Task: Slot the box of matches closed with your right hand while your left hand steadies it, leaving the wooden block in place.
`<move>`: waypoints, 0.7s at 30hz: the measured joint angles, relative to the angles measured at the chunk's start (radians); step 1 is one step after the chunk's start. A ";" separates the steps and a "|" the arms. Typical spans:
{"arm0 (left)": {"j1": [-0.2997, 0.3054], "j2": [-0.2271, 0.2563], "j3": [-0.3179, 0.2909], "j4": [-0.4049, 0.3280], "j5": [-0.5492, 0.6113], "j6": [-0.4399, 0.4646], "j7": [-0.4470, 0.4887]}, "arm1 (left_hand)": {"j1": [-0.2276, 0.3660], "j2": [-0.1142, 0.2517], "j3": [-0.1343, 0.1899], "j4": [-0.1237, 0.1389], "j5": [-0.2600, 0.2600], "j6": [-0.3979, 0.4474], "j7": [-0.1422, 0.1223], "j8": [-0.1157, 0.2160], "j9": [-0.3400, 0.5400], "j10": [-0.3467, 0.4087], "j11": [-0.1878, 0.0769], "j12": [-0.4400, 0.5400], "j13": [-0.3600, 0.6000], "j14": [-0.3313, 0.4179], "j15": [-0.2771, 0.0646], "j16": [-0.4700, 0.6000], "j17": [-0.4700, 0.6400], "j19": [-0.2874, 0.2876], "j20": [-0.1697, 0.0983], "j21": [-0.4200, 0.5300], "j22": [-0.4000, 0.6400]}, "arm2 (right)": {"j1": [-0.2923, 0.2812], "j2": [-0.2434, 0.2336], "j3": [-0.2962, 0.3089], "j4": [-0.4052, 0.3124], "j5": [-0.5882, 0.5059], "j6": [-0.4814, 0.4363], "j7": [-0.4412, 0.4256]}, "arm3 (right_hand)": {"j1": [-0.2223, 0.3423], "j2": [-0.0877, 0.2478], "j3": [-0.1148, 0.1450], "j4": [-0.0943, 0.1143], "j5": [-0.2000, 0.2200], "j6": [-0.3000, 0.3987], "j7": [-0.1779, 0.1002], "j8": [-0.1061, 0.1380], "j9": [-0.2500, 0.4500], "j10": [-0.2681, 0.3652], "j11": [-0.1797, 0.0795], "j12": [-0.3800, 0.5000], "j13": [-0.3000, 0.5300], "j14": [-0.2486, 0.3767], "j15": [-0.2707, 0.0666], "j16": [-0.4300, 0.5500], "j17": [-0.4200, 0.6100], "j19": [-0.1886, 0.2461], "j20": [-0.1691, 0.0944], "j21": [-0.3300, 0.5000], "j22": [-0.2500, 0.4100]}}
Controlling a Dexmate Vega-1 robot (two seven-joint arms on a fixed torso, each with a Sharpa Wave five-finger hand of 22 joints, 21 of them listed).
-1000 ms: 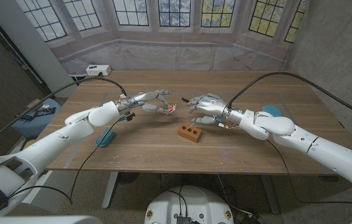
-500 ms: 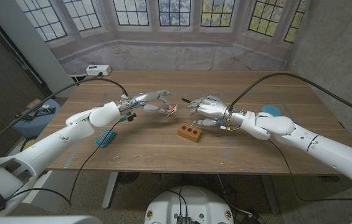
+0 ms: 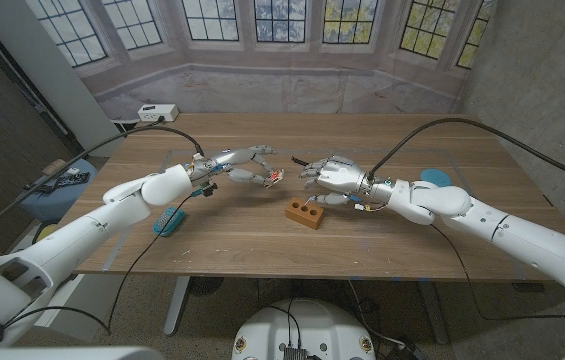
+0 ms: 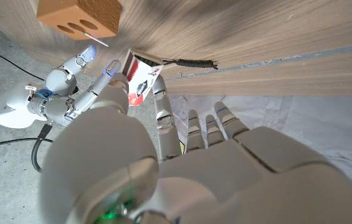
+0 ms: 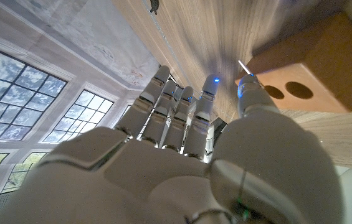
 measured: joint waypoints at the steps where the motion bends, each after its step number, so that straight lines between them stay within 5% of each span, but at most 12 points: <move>1: 0.001 0.001 0.000 0.000 0.000 0.000 0.000 | -0.001 0.001 0.000 0.000 0.000 0.000 0.000 0.000 0.000 0.000 0.000 0.000 0.000 0.000 0.000 0.000 0.000 0.000 0.000 0.000 0.000 | 0.007 0.003 -0.007 0.009 -0.001 0.000 -0.002 | 0.000 0.000 0.000 0.000 0.000 0.000 0.000 0.000 0.000 0.000 0.000 0.000 0.000 0.002 0.001 0.001 0.000 0.000 0.000 0.000 0.000; 21: 0.004 0.015 -0.007 0.007 -0.003 -0.009 -0.009 | -0.002 0.002 0.000 0.000 0.000 0.000 0.000 0.000 -0.001 0.005 -0.005 0.000 0.000 0.005 -0.005 0.000 0.000 0.006 -0.006 0.000 0.000 | 0.044 0.009 -0.036 0.043 -0.008 0.013 -0.024 | 0.008 0.000 -0.004 0.004 0.000 0.005 -0.005 0.000 0.005 0.010 0.001 0.000 0.000 0.009 -0.002 0.008 0.000 0.000 0.000 0.000 0.000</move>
